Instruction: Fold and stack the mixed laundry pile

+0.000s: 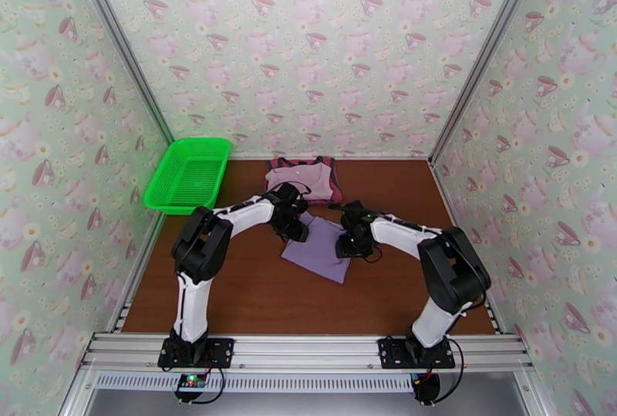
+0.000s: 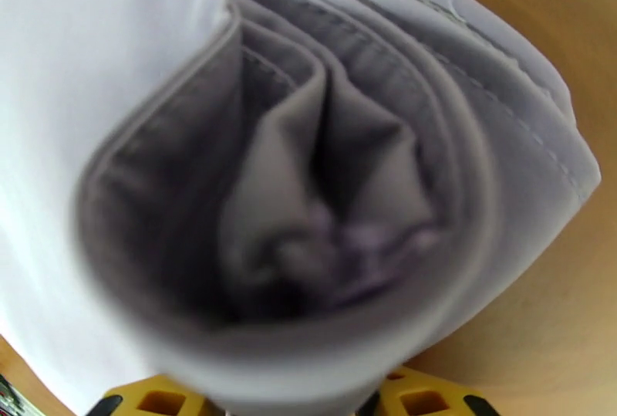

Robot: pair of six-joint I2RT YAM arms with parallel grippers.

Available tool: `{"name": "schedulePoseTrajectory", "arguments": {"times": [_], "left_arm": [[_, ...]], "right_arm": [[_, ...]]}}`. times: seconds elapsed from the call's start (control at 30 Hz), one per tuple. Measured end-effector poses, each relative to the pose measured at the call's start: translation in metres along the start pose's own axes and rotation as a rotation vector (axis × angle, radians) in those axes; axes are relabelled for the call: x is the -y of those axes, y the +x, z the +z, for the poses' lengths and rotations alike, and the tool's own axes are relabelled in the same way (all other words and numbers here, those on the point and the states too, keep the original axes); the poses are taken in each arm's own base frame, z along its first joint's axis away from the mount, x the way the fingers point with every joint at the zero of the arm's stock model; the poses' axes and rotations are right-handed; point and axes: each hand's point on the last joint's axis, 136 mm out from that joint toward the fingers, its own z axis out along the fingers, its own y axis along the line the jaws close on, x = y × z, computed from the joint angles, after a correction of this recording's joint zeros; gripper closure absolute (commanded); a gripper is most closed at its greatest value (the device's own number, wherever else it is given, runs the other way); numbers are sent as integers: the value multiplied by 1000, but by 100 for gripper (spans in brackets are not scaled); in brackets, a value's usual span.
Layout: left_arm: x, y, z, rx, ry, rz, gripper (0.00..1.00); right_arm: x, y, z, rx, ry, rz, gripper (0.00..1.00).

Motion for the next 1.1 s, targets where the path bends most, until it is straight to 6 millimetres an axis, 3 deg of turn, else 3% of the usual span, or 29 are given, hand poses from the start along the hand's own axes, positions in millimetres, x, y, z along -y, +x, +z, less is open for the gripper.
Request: {"name": "schedulePoseTrajectory", "arguments": {"times": [0.13, 0.2, 0.23, 0.27, 0.3, 0.57, 0.67, 0.73, 0.83, 0.97, 1.03, 1.1], "left_arm": [[14, 0, 6, 16, 85, -13, 65], [19, 1, 10, 24, 114, -22, 83], [21, 2, 13, 28, 128, -23, 99], [25, 3, 15, 29, 147, -23, 100], [28, 4, 15, 40, 160, -19, 100], [34, 25, 6, 52, 110, -78, 100], [32, 26, -15, 72, 60, -117, 100], [37, 17, -39, 125, 36, -125, 100], [42, -7, -82, 243, 14, -132, 100], [37, -57, -149, 443, -11, -153, 100], [23, -79, -174, 518, -29, -179, 100], [4, -102, -195, 582, -55, -208, 100]], "right_arm": [[0, -1, 1, 42, -24, 82, 56], [2, -2, 1, 53, -27, 111, 73], [3, -2, 2, 57, -28, 131, 85], [3, -3, 3, 59, -33, 145, 96], [0, -4, 4, 63, -51, 156, 100], [-4, -2, -3, 71, -55, 173, 100], [-6, -4, -22, 78, -33, 150, 100], [-15, -22, -48, 129, -37, 112, 100], [-32, -61, -94, 242, -50, 59, 100], [-56, -122, -159, 409, -57, -25, 100], [-65, -151, -176, 464, -60, -57, 100], [-74, -183, -181, 497, -61, -93, 100]]}}
